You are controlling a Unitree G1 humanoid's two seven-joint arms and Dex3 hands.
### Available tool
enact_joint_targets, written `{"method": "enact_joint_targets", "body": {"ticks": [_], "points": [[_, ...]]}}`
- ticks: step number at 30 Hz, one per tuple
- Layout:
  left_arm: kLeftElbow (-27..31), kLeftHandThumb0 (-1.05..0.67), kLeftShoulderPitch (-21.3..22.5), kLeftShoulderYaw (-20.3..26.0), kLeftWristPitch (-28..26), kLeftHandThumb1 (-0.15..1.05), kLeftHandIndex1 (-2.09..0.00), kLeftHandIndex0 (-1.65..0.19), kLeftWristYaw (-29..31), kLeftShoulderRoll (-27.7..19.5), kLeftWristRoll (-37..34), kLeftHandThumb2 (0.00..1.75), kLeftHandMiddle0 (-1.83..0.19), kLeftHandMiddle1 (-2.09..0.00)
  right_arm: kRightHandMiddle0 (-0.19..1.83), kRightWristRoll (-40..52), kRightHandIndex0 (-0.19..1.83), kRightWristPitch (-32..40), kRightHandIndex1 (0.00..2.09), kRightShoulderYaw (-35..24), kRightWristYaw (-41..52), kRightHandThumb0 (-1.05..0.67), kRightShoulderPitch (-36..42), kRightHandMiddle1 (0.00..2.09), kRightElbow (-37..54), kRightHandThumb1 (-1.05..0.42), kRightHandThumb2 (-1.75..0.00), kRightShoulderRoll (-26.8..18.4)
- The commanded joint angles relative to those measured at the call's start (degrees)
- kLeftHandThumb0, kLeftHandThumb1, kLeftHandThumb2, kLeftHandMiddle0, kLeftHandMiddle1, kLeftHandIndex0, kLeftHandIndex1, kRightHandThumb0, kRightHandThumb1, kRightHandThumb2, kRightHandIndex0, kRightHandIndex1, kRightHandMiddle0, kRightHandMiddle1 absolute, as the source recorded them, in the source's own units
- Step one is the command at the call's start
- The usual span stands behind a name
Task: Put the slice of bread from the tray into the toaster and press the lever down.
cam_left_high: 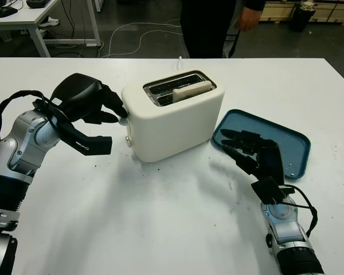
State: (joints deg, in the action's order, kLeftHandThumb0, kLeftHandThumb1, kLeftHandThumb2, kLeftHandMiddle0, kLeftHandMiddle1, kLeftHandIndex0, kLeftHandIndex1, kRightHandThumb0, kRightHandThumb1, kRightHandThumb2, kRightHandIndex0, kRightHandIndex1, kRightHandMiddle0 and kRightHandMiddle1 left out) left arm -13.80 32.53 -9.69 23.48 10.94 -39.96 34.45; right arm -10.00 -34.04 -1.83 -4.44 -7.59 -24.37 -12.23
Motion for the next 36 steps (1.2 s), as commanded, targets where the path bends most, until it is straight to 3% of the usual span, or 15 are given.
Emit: {"method": "enact_joint_targets", "body": {"ticks": [1,13,21,25,26,27,32,36], "points": [[-0.18,-0.35,0.60,-0.98,0.61,0.81,-0.01,-1.35,-0.33,0.77,0.49,0.01,-1.01,-1.24,1.04,-0.07,1.07,-0.74,0.16,-0.14,-0.49,-0.48,-0.10,0.00,-0.21,-0.89,0.00,0.18],[0.98,-0.35,0.17,-0.92,-0.19,0.83,0.00,-1.33,1.05,0.71,-0.22,0.01,-1.02,-1.26,1.04,-0.39,1.08,0.41,0.16,0.03,-0.56,-0.48,0.23,0.00,0.78,-0.88,0.00,0.31],[-4.52,-0.32,1.15,-2.82,0.29,0.84,0.00,-1.32,0.68,3.46,-0.46,0.00,-1.00,-1.24,1.04,-0.49,1.08,-0.50,0.17,-0.04,-0.95,-0.47,0.32,0.00,0.28,-0.88,0.00,0.37],[-10.06,-0.30,0.96,-5.18,-0.93,0.83,0.00,-1.31,-0.53,8.75,-0.81,0.01,-0.98,-1.24,1.04,-0.33,1.09,-0.71,0.17,-0.06,-1.21,-0.46,0.37,0.00,-0.10,-0.88,0.00,0.41],[-11.81,-0.30,0.39,-6.09,-2.08,0.85,0.00,-1.27,-1.40,11.01,-0.68,0.01,-0.97,-1.14,1.04,-0.37,1.09,-0.68,0.18,-0.06,-1.35,-0.47,0.40,0.00,-0.13,-0.88,0.00,0.46],[-14.20,-0.30,-0.37,-6.93,-2.66,0.86,0.00,-1.25,-3.09,13.69,-0.69,0.01,-0.99,-1.03,1.04,-0.22,1.09,-0.47,0.18,-0.07,-1.34,-0.47,0.48,0.00,-0.06,-0.88,0.00,0.56],[-28.85,-0.29,-4.06,-11.00,-5.40,0.91,0.00,-1.21,-14.28,26.90,0.21,0.02,-0.94,-1.04,1.04,-0.65,1.08,-0.08,0.18,0.06,-1.53,-0.45,0.74,0.00,0.05,-0.88,0.00,0.44],[-33.98,-0.28,-8.04,-11.40,-6.49,0.92,0.00,-1.16,-20.02,33.30,-2.67,0.04,-0.88,-1.03,1.04,-0.29,1.07,-0.40,0.19,-0.13,-1.20,-0.46,0.57,0.00,-0.47,-0.88,0.00,0.07]]}}
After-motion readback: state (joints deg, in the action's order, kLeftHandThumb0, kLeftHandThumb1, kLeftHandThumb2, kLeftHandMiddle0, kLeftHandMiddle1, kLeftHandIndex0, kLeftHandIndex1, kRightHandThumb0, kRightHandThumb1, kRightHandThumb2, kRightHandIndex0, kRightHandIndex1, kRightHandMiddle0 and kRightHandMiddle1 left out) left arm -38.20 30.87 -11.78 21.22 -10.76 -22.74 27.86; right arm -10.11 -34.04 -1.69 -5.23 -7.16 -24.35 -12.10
